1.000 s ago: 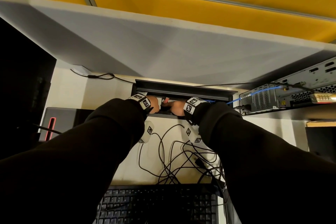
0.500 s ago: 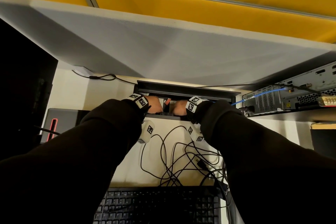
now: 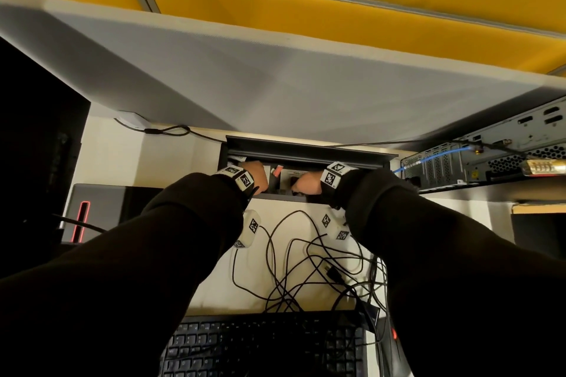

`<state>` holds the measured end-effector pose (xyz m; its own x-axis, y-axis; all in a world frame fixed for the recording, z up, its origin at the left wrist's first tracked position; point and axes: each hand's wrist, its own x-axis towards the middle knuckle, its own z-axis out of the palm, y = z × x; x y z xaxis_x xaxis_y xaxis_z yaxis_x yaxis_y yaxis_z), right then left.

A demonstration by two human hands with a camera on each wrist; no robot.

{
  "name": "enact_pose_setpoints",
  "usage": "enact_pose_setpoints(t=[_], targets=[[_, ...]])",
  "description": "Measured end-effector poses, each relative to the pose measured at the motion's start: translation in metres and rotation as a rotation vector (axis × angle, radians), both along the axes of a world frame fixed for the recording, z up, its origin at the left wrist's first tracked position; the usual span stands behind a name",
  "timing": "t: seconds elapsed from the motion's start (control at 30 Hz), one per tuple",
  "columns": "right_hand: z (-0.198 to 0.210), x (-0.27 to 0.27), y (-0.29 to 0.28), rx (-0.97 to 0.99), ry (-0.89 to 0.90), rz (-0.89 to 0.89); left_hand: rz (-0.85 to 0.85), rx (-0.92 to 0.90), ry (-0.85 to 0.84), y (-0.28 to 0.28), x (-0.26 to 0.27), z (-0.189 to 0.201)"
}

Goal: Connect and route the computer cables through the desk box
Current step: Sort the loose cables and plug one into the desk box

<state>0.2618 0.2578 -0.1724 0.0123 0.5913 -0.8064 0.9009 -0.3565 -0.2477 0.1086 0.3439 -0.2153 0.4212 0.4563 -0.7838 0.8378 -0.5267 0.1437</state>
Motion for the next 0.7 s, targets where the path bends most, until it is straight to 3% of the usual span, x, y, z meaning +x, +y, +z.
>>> enact_pose_setpoints(t=[0.17,0.27,0.4,0.57,0.7], targets=[[-0.008,-0.013,-0.008,-0.002,-0.049,0.018,0.174,-0.015,-0.123,-0.001,-0.008,0.013],[-0.006,-0.014,-0.014,0.107,0.006,-0.133,0.219,-0.047,-0.203,0.003,-0.013,0.025],[-0.010,-0.017,-0.020,0.078,0.135,-0.271,0.261,-0.076,-0.325,0.003,-0.027,0.048],[0.002,-0.025,-0.015,0.069,0.059,-0.276,0.521,-0.030,-0.566,0.003,-0.060,0.087],[0.018,-0.026,-0.018,0.106,-0.082,-0.139,0.602,0.096,-0.554,0.003,-0.094,0.118]])
